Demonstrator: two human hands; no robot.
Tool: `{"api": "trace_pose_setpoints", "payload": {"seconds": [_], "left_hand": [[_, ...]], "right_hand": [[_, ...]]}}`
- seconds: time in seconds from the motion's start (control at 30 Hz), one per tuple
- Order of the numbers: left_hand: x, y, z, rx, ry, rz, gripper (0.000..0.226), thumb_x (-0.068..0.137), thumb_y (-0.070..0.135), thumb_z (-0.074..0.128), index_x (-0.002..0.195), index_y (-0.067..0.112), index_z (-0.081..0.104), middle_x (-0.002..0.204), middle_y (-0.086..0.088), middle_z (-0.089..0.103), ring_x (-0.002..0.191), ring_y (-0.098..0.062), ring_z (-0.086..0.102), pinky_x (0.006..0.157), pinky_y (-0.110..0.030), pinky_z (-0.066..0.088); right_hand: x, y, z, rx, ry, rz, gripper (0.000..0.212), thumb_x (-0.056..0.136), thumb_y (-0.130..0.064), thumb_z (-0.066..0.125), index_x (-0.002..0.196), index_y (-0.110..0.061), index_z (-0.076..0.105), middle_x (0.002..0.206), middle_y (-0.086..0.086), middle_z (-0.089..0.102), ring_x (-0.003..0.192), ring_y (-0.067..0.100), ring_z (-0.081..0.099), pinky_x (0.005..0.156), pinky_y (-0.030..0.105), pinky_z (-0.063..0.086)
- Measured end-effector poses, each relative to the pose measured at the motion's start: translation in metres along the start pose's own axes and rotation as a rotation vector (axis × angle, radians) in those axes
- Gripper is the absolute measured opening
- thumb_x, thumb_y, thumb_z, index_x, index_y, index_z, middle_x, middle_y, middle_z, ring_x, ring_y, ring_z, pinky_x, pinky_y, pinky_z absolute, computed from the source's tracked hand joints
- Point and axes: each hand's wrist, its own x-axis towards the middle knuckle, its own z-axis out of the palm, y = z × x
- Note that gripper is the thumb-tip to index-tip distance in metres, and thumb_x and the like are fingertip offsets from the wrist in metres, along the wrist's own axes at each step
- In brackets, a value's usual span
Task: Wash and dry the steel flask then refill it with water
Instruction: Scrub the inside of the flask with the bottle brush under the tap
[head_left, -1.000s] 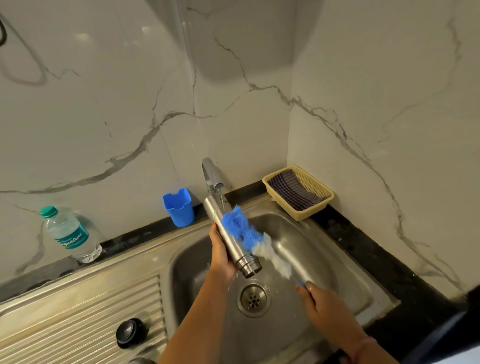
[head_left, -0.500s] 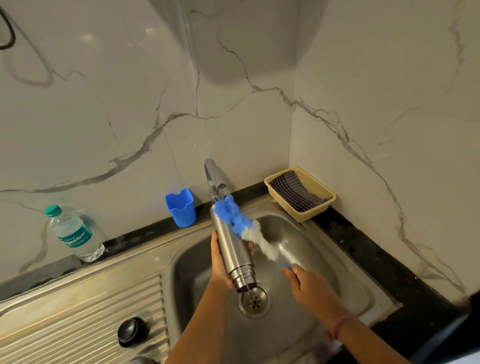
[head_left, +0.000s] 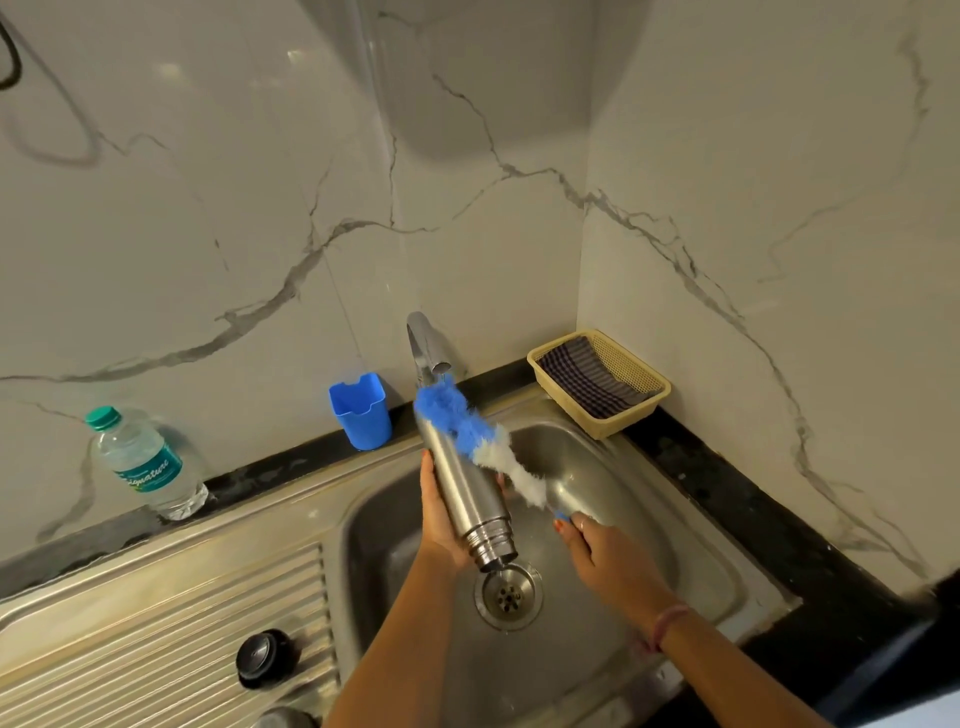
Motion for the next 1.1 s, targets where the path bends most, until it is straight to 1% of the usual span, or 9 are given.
{"api": "trace_pose_setpoints", "payload": {"seconds": [0.2, 0.33, 0.5, 0.63, 0.77, 0.83, 0.9, 0.97, 1.1], "left_hand": [[0.000, 0.016, 0.003, 0.095, 0.145, 0.088, 0.079, 0.076, 0.073, 0.061, 0.130, 0.017, 0.050, 0.122, -0.020, 0.066, 0.111, -0.037, 0.064, 0.092, -0.052, 0.052], [-0.003, 0.017, 0.011, 0.088, 0.105, 0.143, 0.075, 0.083, 0.065, 0.058, 0.140, 0.020, 0.041, 0.129, -0.018, 0.062, 0.117, -0.036, 0.062, 0.085, -0.051, 0.052], [0.002, 0.026, 0.008, 0.047, 0.124, 0.241, 0.083, 0.079, 0.052, 0.069, 0.148, 0.018, 0.036, 0.136, -0.015, 0.058, 0.123, -0.036, 0.058, 0.100, -0.061, 0.047], [-0.003, 0.030, 0.004, -0.077, 0.193, 0.287, 0.081, 0.076, 0.039, 0.076, 0.144, 0.016, 0.039, 0.134, -0.016, 0.058, 0.120, -0.038, 0.058, 0.090, -0.061, 0.051], [-0.005, 0.033, 0.003, -0.151, 0.226, 0.340, 0.079, 0.075, 0.029, 0.078, 0.143, 0.022, 0.039, 0.136, -0.015, 0.057, 0.124, -0.040, 0.055, 0.095, -0.073, 0.043], [-0.007, 0.035, 0.003, -0.174, 0.255, 0.354, 0.081, 0.074, 0.025, 0.079, 0.143, 0.026, 0.037, 0.135, -0.013, 0.057, 0.124, -0.039, 0.055, 0.097, -0.077, 0.038], [-0.008, 0.037, 0.002, -0.206, 0.275, 0.359, 0.078, 0.079, 0.021, 0.077, 0.144, 0.026, 0.034, 0.135, -0.013, 0.056, 0.124, -0.039, 0.055, 0.098, -0.077, 0.037], [-0.010, 0.040, 0.002, -0.242, 0.290, 0.366, 0.075, 0.086, 0.020, 0.074, 0.146, 0.026, 0.030, 0.132, -0.012, 0.056, 0.125, -0.039, 0.054, 0.098, -0.077, 0.037], [-0.016, 0.046, 0.004, -0.278, 0.307, 0.378, 0.081, 0.085, 0.022, 0.075, 0.150, 0.029, 0.026, 0.133, -0.012, 0.055, 0.124, -0.041, 0.054, 0.096, -0.077, 0.038]], "right_hand": [[-0.012, 0.017, -0.006, 0.010, -0.067, 0.087, 0.027, 0.099, -0.044, 0.036, 0.085, -0.031, 0.055, 0.054, -0.003, 0.049, 0.047, 0.007, 0.048, 0.052, 0.030, 0.044], [-0.008, 0.007, -0.012, -0.016, -0.038, 0.067, 0.057, 0.092, -0.057, 0.025, 0.113, -0.017, 0.060, 0.070, 0.006, 0.065, 0.061, 0.014, 0.061, 0.059, 0.029, 0.051], [-0.026, 0.018, -0.015, 0.042, -0.018, 0.032, 0.038, 0.099, -0.031, 0.046, 0.132, -0.016, 0.053, 0.069, -0.005, 0.063, 0.066, 0.008, 0.061, 0.065, 0.023, 0.052], [-0.043, 0.016, -0.019, 0.225, -0.097, 0.092, 0.040, 0.097, -0.025, 0.050, 0.136, -0.027, 0.044, 0.084, -0.002, 0.067, 0.072, 0.008, 0.064, 0.067, 0.018, 0.053], [-0.046, 0.018, -0.020, 0.192, -0.112, 0.063, 0.050, 0.091, -0.049, 0.043, 0.139, -0.039, 0.033, 0.089, -0.012, 0.067, 0.079, 0.013, 0.066, 0.075, 0.025, 0.056], [-0.046, 0.019, -0.014, 0.194, -0.093, 0.077, 0.044, 0.093, -0.046, 0.045, 0.136, -0.045, 0.034, 0.076, -0.002, 0.066, 0.066, 0.009, 0.061, 0.067, 0.030, 0.053], [-0.046, 0.020, -0.011, 0.203, -0.078, 0.119, 0.050, 0.086, -0.065, 0.037, 0.134, -0.051, 0.040, 0.093, 0.011, 0.070, 0.078, 0.013, 0.068, 0.074, 0.034, 0.054], [-0.048, 0.018, -0.008, 0.200, -0.104, 0.132, 0.058, 0.078, -0.077, 0.028, 0.129, -0.055, 0.041, 0.086, 0.008, 0.071, 0.071, 0.010, 0.067, 0.069, 0.030, 0.053], [-0.047, 0.004, 0.001, 0.243, -0.168, 0.184, 0.039, 0.099, -0.036, 0.044, 0.137, -0.029, 0.048, 0.070, -0.014, 0.058, 0.062, -0.011, 0.054, 0.066, 0.008, 0.043]]}}
